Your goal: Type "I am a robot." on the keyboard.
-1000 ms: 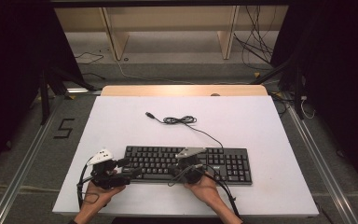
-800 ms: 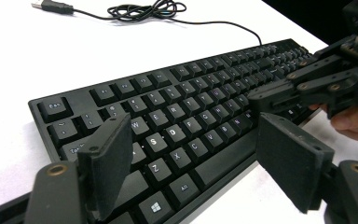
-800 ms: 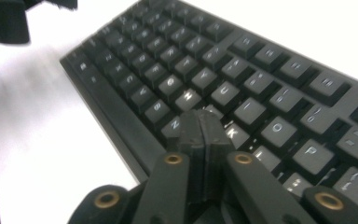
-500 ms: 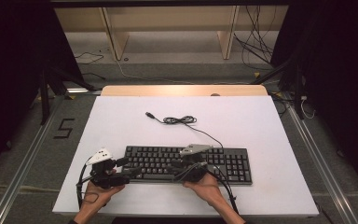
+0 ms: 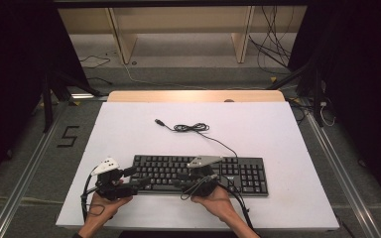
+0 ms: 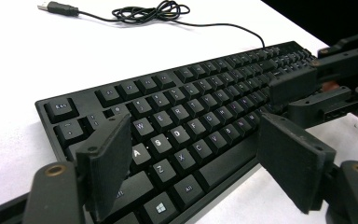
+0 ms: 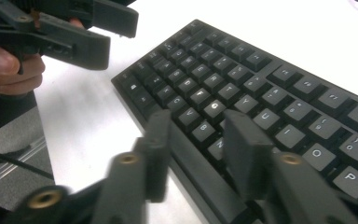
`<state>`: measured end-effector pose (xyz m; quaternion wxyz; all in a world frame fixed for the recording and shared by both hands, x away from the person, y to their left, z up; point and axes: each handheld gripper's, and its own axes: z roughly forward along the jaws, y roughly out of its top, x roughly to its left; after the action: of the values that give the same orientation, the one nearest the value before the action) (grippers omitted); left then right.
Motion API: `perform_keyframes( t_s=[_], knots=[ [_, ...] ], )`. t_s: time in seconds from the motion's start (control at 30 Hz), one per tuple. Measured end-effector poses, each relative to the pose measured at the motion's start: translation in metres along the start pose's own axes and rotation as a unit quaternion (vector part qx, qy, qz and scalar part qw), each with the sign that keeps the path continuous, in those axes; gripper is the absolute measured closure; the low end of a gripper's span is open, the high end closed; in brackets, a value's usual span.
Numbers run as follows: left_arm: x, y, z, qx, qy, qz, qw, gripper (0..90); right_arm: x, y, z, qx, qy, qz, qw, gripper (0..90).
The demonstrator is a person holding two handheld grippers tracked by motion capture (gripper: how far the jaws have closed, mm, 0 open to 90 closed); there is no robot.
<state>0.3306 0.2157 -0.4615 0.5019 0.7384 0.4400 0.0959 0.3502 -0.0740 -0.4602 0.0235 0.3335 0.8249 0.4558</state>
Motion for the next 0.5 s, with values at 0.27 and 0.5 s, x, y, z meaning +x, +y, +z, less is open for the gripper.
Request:
perform_keyframes(
  t_s=[0.27, 0.5],
  knots=[
    [-0.0001, -0.0001, 0.0002, 0.000, 0.000, 0.000, 1.0000, 26.3, 0.0044, -0.0030, 0.0034, 0.011, -0.003, -0.009, 0.9999, 87.6],
    [0.0009, -0.0003, 0.0002, 0.001, 0.001, 0.000, 1.0000, 26.3, 0.0060, -0.0066, 0.0093, 0.027, -0.006, -0.013, 0.9995, 90.0]
  ],
)
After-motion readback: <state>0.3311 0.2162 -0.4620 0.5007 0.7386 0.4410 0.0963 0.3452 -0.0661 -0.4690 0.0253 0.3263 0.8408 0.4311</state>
